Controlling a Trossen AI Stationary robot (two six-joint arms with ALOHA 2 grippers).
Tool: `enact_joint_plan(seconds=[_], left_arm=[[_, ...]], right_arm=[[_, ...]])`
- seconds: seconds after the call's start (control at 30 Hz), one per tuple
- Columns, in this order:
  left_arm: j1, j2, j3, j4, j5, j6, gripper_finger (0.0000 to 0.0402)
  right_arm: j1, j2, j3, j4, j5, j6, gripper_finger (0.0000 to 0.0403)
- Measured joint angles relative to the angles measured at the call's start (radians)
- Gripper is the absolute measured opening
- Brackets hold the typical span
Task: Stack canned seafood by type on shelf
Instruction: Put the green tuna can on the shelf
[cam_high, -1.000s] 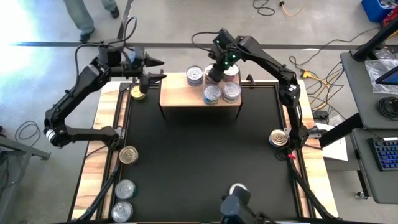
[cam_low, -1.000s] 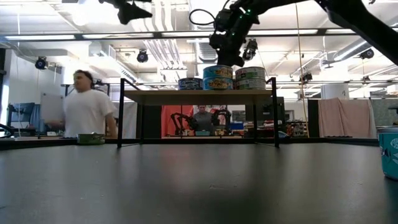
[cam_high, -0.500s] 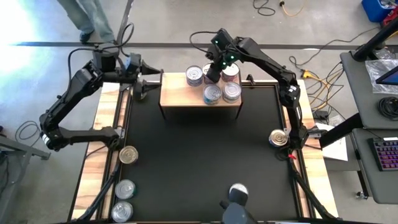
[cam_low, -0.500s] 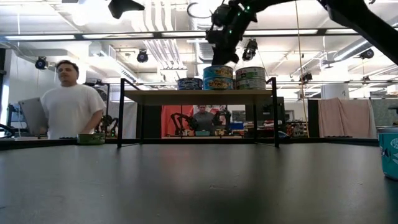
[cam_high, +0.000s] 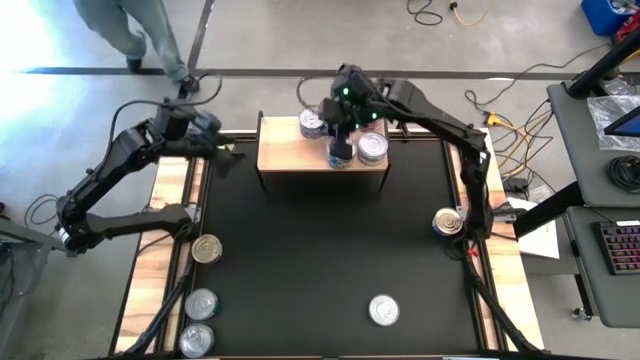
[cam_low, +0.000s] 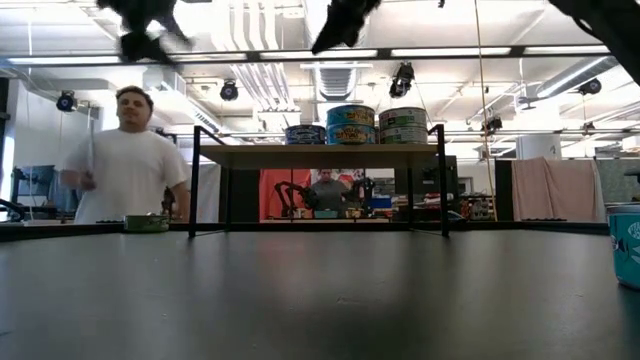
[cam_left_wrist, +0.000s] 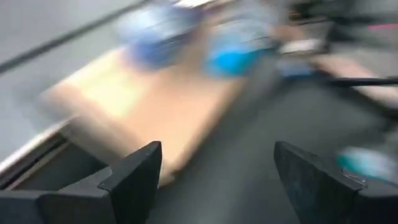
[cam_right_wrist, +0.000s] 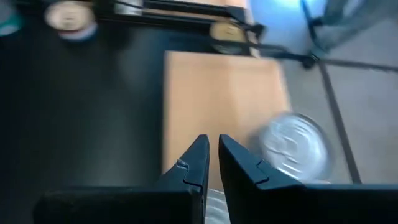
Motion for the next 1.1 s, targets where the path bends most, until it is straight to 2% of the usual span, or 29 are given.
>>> enact_joint_plan(seconds=[0.13, 0.2, 0.27, 0.43, 0.53, 0.63, 0.77, 0.83, 0.97, 1.1], left_arm=[[0.001, -0.062, -0.083, -0.042, -0.452, -0.133, 0.0295], [0.001, -0.086, -0.122, -0.015, -0.591, -0.211, 0.0295], [0.001, -0.102, -0.168, 0.041, -0.661, -0.289, 0.0295], [0.001, -0.111, -0.305, 0.244, -0.697, -0.624, 0.0295], [0.001, -0.091, -0.392, 0.393, -0.701, -0.762, 0.0295], [0.003, -0.062, -0.476, 0.547, -0.773, -0.89, 0.0295], [0.031, -0.013, -0.546, 0.62, -0.927, -1.147, 0.0295], [0.058, 0.014, -0.575, 0.619, -0.961, -1.298, 0.0295], [0.125, 0.103, -0.617, 0.621, -0.935, -1.496, 0.0294], [0.19, 0.236, -0.625, 0.621, -0.814, -1.609, 0.0276]], right_arm=[[0.101, -0.022, 0.0, -0.012, 0.0, 0.017, 0.0028], [0.147, -0.032, 0.0, -0.008, 0.0, 0.046, 0.0028], [0.187, -0.034, 0.001, 0.004, -0.001, 0.077, 0.0028], [0.253, -0.024, 0.001, 0.089, 0.028, 0.188, 0.0028], [0.285, -0.021, 0.001, 0.109, 0.03, 0.253, 0.0028], [0.332, -0.02, 0.001, 0.097, 0.044, 0.351, 0.0028], [0.435, -0.02, 0.001, 0.042, 0.175, 0.419, 0.0028], [0.492, -0.02, 0.001, 0.024, 0.275, 0.432, 0.0028], [0.575, -0.016, 0.001, 0.01, 0.436, 0.432, 0.0028], [0.596, -0.015, 0.001, 0.012, 0.48, 0.414, 0.0028]])
